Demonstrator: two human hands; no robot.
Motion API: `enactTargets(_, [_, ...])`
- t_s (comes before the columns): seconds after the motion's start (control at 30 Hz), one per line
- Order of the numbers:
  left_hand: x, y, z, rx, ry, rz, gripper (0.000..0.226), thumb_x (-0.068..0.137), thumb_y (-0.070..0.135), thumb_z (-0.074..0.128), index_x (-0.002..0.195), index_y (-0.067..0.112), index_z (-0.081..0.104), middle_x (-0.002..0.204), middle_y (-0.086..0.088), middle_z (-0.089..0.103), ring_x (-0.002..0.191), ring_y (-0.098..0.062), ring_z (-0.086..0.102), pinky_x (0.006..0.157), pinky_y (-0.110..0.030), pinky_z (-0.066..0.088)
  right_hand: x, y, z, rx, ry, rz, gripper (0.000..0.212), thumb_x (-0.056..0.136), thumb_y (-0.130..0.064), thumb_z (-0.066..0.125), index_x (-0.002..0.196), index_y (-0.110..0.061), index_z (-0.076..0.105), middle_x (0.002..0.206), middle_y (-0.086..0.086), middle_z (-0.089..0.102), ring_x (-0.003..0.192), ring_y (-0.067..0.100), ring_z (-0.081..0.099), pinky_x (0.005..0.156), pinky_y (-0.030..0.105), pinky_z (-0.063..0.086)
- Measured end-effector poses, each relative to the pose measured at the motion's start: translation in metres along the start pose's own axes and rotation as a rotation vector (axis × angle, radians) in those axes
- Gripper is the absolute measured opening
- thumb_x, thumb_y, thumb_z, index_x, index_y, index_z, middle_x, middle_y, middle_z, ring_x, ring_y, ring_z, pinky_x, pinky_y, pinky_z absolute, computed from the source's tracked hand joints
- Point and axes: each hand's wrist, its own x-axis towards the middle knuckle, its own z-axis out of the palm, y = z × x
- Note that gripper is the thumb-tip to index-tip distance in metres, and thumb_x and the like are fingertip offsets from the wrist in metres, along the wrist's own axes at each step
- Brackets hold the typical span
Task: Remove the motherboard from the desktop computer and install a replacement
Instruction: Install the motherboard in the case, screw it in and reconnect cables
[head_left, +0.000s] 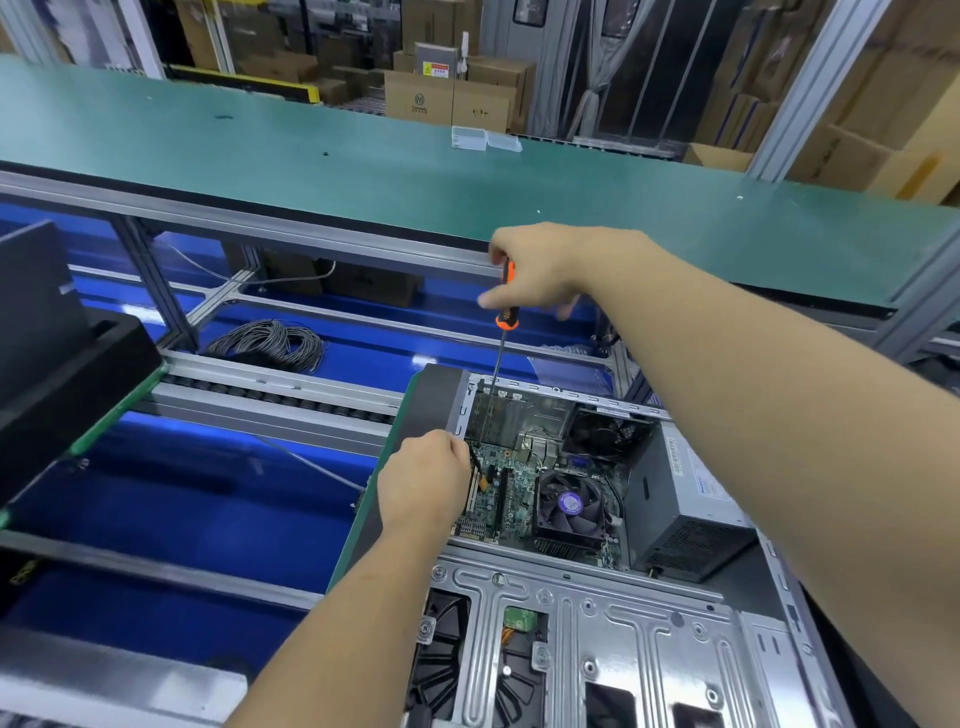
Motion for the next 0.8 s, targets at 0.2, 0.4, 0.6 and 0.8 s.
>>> enactTargets(0.2, [0.0, 0.0, -0.001, -0.009, -0.003, 0.004, 0.044, 0.102, 0.03, 0.036, 0.063, 0.017, 0.05, 0.059, -0.001, 0.056, 0.049, -0.018, 0.048, 0.043, -0.026, 0.032, 0.001, 0.002, 0.002, 0.009, 0.001, -0.064, 0.022, 0.096, -0.025, 0.059, 0.117, -0.016, 0.058, 0.098, 0.001, 0.06, 0.081, 0.024, 0.061, 0.071, 0.033, 0.05])
enactTargets(0.4, [-0.001, 0.0, -0.003, -0.016, -0.012, 0.006, 0.043, 0.102, 0.029, 0.036, 0.063, 0.017, 0.049, 0.059, -0.002, 0.057, 0.05, -0.02, 0.051, 0.045, -0.027, 0.036, 0.001, 0.0, 0.003, -0.131, 0.071, 0.012, 0.036, 0.101, -0.04, 0.052, 0.084, -0.009, 0.056, 0.09, 0.011, 0.062, 0.072, 0.028, 0.059, 0.064, 0.036, 0.047])
enactTargets(0.6, [-0.002, 0.001, -0.003, -0.019, -0.001, 0.004, 0.045, 0.102, 0.029, 0.037, 0.06, 0.017, 0.047, 0.056, -0.001, 0.054, 0.046, -0.017, 0.047, 0.043, -0.026, 0.032, -0.005, -0.002, -0.002, -0.174, 0.049, 0.056, 0.042, 0.098, -0.047, 0.054, 0.085, -0.007, 0.053, 0.076, 0.007, 0.056, 0.057, 0.021, 0.054, 0.05, 0.033, 0.041])
enactTargets(0.8, [-0.002, 0.001, -0.003, -0.007, 0.008, 0.001, 0.046, 0.102, 0.029, 0.037, 0.058, 0.018, 0.042, 0.054, 0.001, 0.051, 0.044, -0.015, 0.042, 0.041, -0.024, 0.026, -0.007, 0.001, -0.002, -0.103, -0.015, 0.033, 0.031, 0.099, -0.038, 0.055, 0.109, -0.009, 0.052, 0.097, 0.007, 0.057, 0.061, 0.022, 0.058, 0.054, 0.036, 0.047])
